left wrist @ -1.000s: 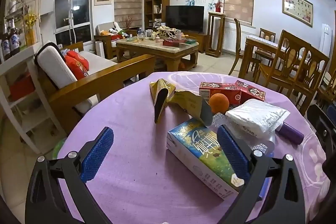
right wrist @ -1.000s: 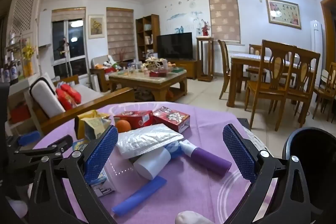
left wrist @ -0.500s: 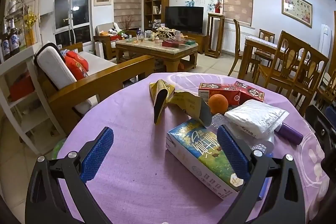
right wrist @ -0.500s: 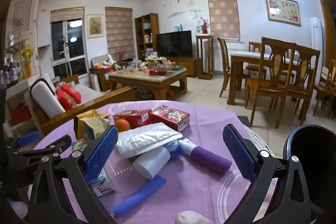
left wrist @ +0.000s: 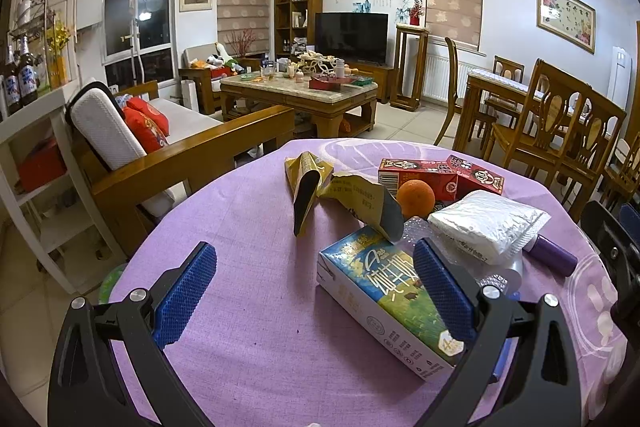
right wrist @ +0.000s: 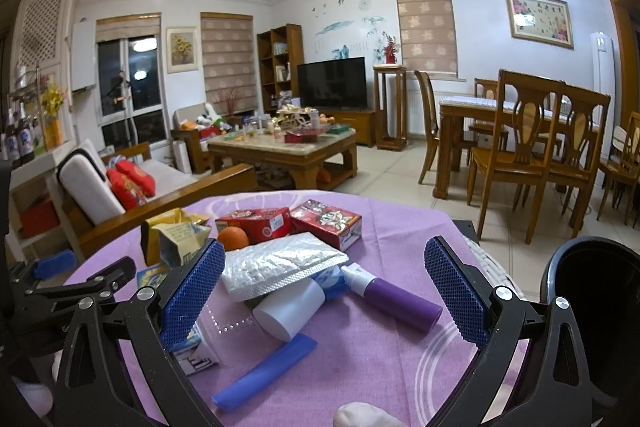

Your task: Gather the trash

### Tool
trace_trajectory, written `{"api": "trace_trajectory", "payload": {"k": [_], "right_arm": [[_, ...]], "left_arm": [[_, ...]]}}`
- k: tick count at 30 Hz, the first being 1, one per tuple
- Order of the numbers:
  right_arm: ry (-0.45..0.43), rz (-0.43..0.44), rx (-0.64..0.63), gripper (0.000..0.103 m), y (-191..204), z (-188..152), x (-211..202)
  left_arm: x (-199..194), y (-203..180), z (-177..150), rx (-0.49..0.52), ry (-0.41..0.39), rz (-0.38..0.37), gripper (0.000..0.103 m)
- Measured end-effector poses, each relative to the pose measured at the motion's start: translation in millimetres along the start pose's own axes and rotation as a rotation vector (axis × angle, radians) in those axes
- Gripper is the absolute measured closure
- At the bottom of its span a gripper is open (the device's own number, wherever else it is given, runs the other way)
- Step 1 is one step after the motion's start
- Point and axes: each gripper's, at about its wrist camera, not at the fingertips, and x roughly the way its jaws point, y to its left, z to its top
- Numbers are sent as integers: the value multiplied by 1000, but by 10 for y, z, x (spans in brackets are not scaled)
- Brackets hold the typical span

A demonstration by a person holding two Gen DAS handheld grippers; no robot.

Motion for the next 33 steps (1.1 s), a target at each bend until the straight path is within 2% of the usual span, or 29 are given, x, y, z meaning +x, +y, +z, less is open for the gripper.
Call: {"api": "trace_trajectory", "payload": {"k": [33], "right_arm": [[9, 0, 3, 4, -8, 2, 6]], "left_arm": [[6, -15, -10, 2, 0, 1, 5]]}}
